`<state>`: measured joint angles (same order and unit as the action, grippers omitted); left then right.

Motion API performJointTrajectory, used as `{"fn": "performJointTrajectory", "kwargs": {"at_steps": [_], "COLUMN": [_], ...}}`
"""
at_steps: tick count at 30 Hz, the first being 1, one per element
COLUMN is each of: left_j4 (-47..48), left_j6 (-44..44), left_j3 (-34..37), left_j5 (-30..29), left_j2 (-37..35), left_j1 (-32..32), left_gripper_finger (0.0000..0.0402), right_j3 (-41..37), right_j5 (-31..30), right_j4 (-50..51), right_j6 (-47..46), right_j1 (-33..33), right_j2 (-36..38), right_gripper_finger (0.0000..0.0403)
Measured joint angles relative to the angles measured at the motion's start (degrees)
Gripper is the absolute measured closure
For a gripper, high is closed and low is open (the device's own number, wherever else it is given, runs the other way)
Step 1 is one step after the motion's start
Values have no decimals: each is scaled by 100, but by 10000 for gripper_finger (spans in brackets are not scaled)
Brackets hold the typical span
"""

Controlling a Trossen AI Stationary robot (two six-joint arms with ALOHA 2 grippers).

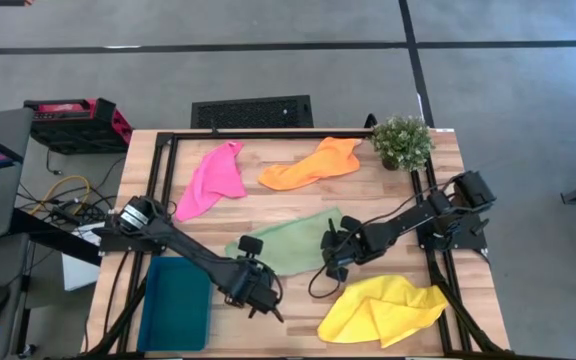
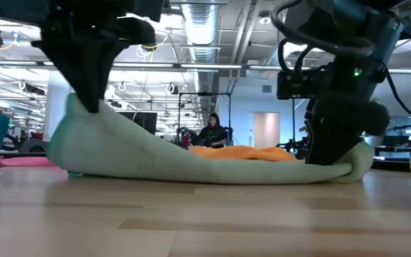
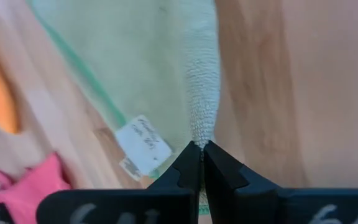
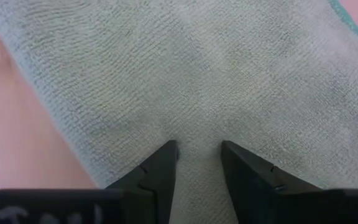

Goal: Fold microfiber towels
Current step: Fold the green microfiber towel

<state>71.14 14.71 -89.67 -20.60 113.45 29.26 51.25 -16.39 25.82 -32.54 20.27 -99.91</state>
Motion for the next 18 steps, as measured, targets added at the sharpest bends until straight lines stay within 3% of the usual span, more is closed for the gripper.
{"fn": "performJointTrajectory", "kwargs": {"at_steps": [7,18], "left_j4": [-184,-2264], "left_j6": [-578,-3039], "left_j3": [0,0], "left_j5": [-934,-983], "left_j2": [0,0], "left_j1": [-260,-1125], "left_gripper_finger": [401,401], "right_j3": [-2,-2], "right_j5": [51,3], "right_j4": [0,2], "right_j6": [2,2], "right_j1": [26,74], "right_j2": [17,15], "right_gripper_finger": [248,248]}}
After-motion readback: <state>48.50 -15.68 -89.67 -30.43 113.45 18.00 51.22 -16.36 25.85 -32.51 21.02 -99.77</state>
